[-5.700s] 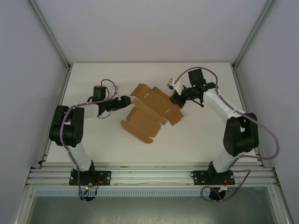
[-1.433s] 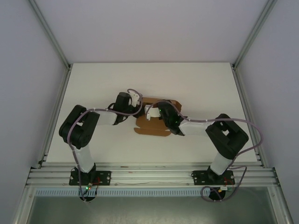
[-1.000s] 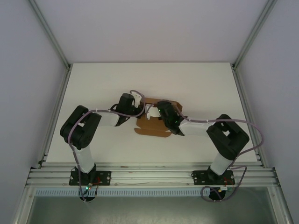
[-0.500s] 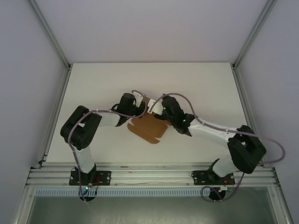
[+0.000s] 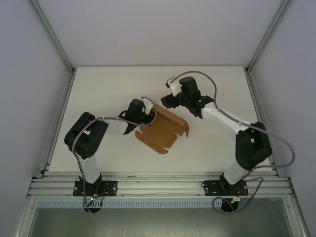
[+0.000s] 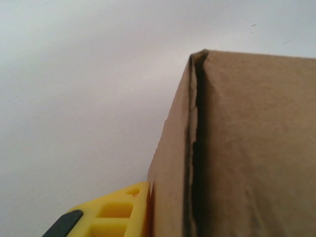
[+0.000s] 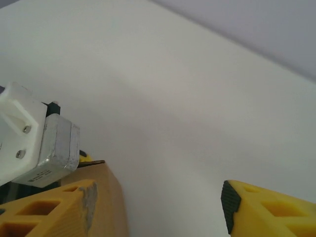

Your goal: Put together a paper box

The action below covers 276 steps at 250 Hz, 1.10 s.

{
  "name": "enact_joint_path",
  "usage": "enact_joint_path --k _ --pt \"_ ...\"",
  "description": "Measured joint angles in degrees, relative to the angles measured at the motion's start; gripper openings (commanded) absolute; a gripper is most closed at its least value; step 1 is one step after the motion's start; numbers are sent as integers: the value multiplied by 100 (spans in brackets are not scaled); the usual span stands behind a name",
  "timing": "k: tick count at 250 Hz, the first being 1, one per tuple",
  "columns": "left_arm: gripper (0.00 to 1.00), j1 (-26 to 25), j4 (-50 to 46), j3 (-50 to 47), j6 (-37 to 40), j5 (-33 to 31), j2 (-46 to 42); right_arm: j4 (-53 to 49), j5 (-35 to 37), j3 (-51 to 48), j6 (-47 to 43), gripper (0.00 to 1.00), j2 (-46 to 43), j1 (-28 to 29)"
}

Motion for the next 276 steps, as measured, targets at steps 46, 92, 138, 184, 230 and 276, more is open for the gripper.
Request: enact_joint_path --k 46,92,138,184,230,276 --pt "17 0 -2 0 -2 -2 0 -485 -343 376 101 59 737 0" --pt "20 0 -42 2 -4 -2 15 -638 -426 459 94 52 1010 -13" --pt "25 0 -50 13 -57 31 57 -588 -590 411 92 49 1019 -13" --pt "24 0 -66 157 -114 20 83 -450 -870 321 4 44 1019 -42" --pt "0 -7 -111 459 -125 -4 326 -446 -839 341 -13 44 1040 -109" --pt "0 -101 -61 496 -129 -367 382 -391 -713 374 234 58 1062 -116"
